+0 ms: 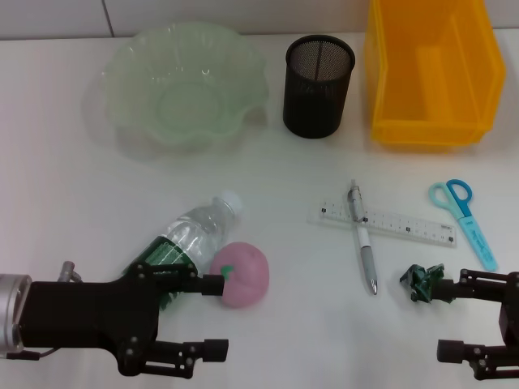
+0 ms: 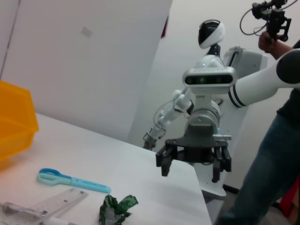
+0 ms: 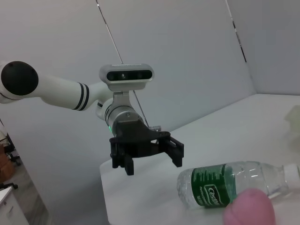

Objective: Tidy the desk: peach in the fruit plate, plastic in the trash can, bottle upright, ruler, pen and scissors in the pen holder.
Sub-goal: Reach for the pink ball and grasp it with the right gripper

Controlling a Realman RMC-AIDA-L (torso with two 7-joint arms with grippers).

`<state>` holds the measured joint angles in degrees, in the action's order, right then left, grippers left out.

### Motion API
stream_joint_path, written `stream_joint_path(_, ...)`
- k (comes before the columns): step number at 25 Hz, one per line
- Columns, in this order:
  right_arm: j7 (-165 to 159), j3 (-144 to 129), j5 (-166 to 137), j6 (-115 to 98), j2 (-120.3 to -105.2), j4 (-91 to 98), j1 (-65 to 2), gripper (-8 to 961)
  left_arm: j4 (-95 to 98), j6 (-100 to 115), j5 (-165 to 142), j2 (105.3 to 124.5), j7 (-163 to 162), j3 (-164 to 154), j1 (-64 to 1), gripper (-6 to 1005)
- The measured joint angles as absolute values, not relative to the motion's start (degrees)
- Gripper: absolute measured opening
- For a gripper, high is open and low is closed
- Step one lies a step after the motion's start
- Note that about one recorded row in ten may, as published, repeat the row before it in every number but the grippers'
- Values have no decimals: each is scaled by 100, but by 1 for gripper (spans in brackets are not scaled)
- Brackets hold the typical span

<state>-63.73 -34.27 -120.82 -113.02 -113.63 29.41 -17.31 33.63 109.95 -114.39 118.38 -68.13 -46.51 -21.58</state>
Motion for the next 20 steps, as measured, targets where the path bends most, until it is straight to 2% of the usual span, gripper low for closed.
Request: stream_joint_path(20, -6372, -3357, -12078, -11219, -11384, 2944, -1791, 784, 3346, 10941, -11566, 11861, -6838, -4787, -2256, 784)
